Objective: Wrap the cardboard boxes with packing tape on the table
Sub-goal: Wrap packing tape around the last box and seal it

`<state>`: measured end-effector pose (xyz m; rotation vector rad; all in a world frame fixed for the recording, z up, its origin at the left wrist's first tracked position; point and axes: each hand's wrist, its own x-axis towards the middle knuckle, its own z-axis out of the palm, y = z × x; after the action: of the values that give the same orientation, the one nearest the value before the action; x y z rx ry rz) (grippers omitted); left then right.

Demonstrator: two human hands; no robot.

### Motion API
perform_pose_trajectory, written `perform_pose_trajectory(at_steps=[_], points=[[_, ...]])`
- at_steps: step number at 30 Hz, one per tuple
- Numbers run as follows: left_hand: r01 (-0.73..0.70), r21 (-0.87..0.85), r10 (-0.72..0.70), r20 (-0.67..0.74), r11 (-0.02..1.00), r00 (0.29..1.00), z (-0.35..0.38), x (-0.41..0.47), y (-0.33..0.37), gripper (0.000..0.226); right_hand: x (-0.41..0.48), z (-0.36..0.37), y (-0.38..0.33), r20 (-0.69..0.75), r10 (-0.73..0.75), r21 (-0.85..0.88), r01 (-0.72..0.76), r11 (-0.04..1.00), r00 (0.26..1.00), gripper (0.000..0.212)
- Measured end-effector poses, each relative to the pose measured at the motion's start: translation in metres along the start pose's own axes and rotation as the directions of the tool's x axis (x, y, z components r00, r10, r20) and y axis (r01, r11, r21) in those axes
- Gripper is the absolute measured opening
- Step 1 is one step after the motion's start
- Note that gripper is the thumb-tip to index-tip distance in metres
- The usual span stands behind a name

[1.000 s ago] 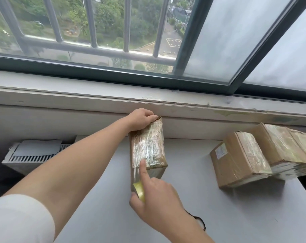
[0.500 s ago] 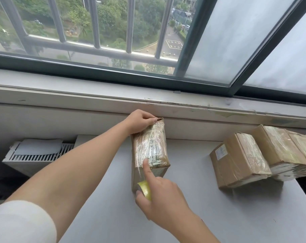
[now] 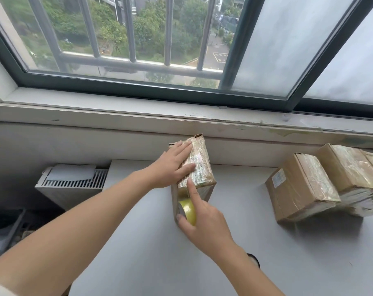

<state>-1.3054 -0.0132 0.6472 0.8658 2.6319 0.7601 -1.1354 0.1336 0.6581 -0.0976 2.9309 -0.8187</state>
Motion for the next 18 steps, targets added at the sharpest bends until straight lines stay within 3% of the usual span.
perform_pose_trajectory(at_steps=[5, 7, 11, 14, 16, 18], points=[[0.078, 0.133, -0.085, 0.052, 0.988, 0.995, -0.006, 0.006, 0.033, 0.077, -0.013, -0.007, 0.006, 0.033, 0.027, 0.292, -0.036, 0.956, 0.999, 0.098], [0.099, 0.134, -0.107, 0.052, 0.986, 0.993, -0.007, 0.001, 0.038, 0.085, -0.023, -0.009, 0.014, 0.012, 0.027, 0.383, -0.029, 0.923, 1.0, 0.093], [0.211, 0.123, -0.218, 0.044, 0.97, 0.975, -0.011, -0.016, 0.043, 0.113, -0.038, -0.012, 0.039, 0.049, 0.005, 0.397, -0.024, 0.917, 0.999, 0.078], [0.357, 0.011, -0.355, -0.08, 0.934, 0.931, -0.008, -0.023, 0.055, 0.125, -0.04, -0.015, 0.052, 0.101, -0.019, 0.375, -0.02, 0.927, 0.995, 0.076], [0.394, -0.116, -0.409, -0.184, 0.912, 0.894, 0.003, -0.03, 0.064, 0.116, -0.041, -0.017, 0.054, 0.084, -0.028, 0.407, -0.009, 0.914, 0.996, 0.071], [0.403, -0.328, -0.5, -0.304, 0.854, 0.811, 0.018, -0.044, 0.075, 0.095, -0.045, -0.02, 0.057, 0.01, -0.043, 0.465, 0.033, 0.884, 0.999, 0.061]])
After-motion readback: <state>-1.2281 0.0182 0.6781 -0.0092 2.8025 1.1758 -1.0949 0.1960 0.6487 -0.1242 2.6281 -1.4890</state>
